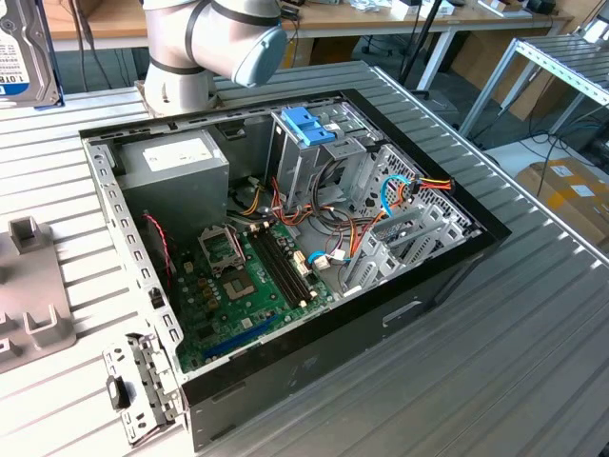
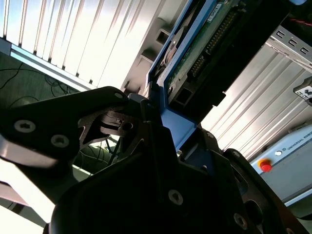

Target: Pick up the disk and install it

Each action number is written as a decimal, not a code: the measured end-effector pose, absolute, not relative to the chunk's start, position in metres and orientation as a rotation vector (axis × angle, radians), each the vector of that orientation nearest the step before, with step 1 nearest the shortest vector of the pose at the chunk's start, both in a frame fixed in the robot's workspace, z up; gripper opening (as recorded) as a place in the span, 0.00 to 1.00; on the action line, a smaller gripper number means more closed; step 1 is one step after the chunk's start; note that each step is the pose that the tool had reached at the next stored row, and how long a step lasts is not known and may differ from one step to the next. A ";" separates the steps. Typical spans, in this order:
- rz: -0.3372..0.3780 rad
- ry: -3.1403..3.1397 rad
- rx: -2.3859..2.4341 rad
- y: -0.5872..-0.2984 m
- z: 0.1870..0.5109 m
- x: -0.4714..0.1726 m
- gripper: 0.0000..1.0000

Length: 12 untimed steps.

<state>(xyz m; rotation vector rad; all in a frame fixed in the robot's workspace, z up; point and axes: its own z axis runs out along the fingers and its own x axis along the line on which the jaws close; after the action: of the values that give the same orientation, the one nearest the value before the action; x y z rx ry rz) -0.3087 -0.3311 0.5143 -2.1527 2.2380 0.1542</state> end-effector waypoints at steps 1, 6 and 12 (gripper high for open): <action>0.154 2.238 -2.153 -0.331 0.514 -0.308 0.37; 0.154 2.238 -2.153 -0.331 0.514 -0.304 0.37; 0.154 2.238 -2.153 -0.331 0.514 -0.299 0.37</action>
<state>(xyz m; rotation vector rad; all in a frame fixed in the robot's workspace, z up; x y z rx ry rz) -0.2991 -0.3310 0.5142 -2.1527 2.2380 0.1542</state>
